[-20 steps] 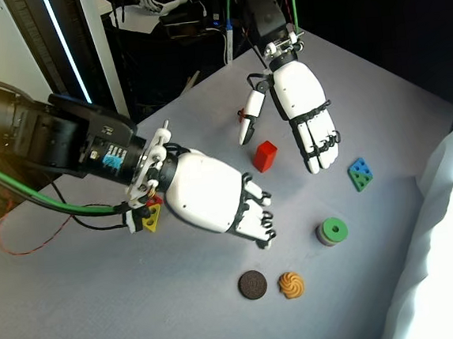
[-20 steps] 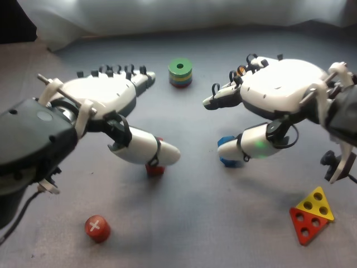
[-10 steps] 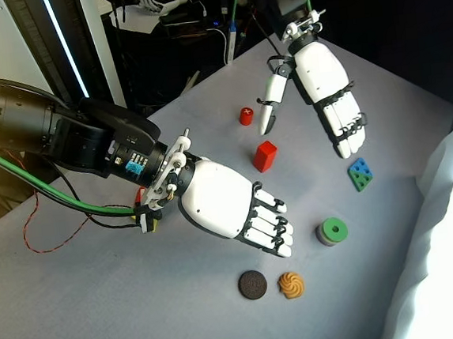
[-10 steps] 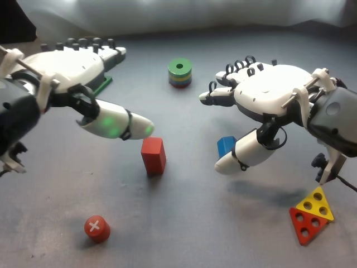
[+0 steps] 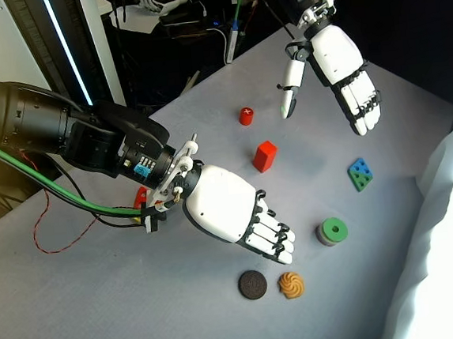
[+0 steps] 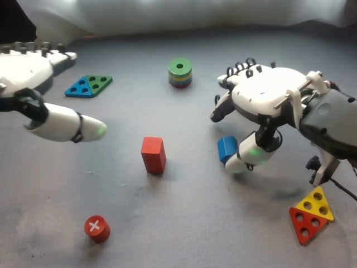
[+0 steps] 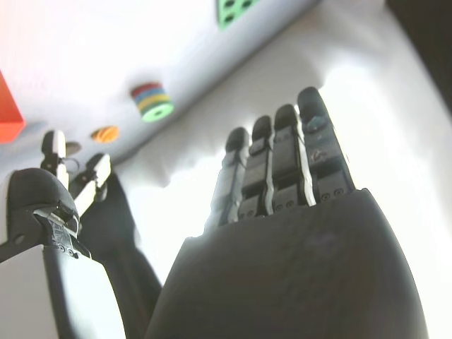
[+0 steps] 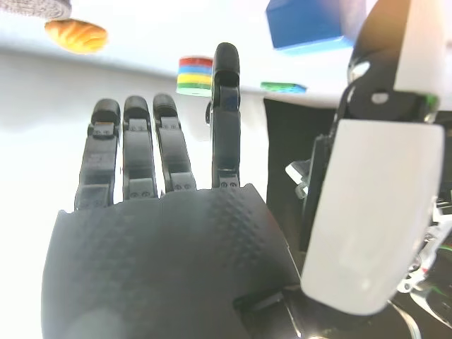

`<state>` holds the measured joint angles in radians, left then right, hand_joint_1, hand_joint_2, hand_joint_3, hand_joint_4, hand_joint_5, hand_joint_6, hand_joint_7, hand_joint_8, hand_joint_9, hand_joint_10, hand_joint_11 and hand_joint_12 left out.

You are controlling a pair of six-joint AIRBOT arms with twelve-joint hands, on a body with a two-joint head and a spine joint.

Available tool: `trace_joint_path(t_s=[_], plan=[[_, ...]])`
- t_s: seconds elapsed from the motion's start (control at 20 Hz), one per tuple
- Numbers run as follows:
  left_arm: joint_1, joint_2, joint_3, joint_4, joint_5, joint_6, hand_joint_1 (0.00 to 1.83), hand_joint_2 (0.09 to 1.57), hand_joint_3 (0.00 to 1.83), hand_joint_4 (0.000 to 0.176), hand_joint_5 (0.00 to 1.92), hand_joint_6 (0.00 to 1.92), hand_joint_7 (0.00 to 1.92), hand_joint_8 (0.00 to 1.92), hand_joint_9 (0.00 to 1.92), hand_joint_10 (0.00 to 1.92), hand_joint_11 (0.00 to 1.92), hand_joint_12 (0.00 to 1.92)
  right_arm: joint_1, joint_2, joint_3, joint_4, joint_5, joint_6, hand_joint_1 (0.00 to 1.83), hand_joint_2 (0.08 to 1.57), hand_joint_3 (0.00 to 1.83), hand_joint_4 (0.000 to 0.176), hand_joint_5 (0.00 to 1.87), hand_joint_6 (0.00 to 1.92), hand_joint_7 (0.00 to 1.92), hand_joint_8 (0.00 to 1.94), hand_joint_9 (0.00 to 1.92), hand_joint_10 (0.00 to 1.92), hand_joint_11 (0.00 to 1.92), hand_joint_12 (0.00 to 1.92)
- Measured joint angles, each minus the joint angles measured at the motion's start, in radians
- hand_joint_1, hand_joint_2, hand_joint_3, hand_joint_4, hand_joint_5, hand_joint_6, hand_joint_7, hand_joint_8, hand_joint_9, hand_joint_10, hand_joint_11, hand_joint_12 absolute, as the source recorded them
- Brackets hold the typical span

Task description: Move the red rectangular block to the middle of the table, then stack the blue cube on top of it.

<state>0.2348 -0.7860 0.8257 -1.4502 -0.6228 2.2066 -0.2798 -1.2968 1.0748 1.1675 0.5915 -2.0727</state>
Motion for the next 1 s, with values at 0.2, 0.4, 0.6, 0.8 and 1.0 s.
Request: trace_joint_path(t_s=[0.2, 0.4, 0.6, 0.8, 1.0], plan=[[0.002, 0.018, -0.037, -0.036, -0.039, 0.023, 0.40, 0.92, 0.00, 0.000, 0.06, 0.01, 0.04, 0.00, 0.02, 0.00, 0.00, 0.18, 0.000, -0.004, 0.000, 0.000, 0.000, 0.000, 0.93, 0.74, 0.00, 0.085, 0.70, 0.01, 0.16, 0.02, 0.00, 0.00, 0.00, 0.00], [0.011, 0.018, -0.069, -0.062, -0.074, 0.046, 0.39, 0.92, 0.00, 0.000, 0.08, 0.01, 0.06, 0.01, 0.04, 0.01, 0.00, 0.21, 0.000, -0.004, 0.000, 0.000, 0.003, 0.000, 0.94, 0.78, 0.01, 0.072, 0.73, 0.02, 0.14, 0.00, 0.00, 0.00, 0.00, 0.00], [0.025, 0.024, -0.079, -0.075, -0.093, 0.050, 0.37, 0.94, 0.00, 0.000, 0.09, 0.01, 0.08, 0.01, 0.05, 0.01, 0.00, 0.21, 0.000, -0.006, 0.000, 0.003, 0.003, 0.017, 0.99, 0.79, 0.00, 0.046, 0.89, 0.04, 0.15, 0.00, 0.00, 0.00, 0.00, 0.00], [0.016, 0.031, -0.087, -0.069, -0.095, 0.048, 0.37, 0.95, 0.01, 0.000, 0.09, 0.01, 0.07, 0.00, 0.05, 0.00, 0.00, 0.21, 0.000, -0.006, 0.000, 0.028, 0.003, 0.019, 1.03, 0.83, 0.00, 0.021, 1.02, 0.03, 0.19, 0.00, 0.04, 0.00, 0.00, 0.00], [0.006, 0.031, -0.096, -0.060, -0.111, 0.052, 0.36, 0.95, 0.01, 0.000, 0.10, 0.01, 0.08, 0.01, 0.05, 0.00, 0.00, 0.21, 0.000, -0.006, 0.000, 0.027, 0.003, 0.019, 1.10, 0.95, 0.01, 0.152, 1.29, 0.27, 0.28, 0.00, 0.12, 0.00, 0.00, 0.00]])
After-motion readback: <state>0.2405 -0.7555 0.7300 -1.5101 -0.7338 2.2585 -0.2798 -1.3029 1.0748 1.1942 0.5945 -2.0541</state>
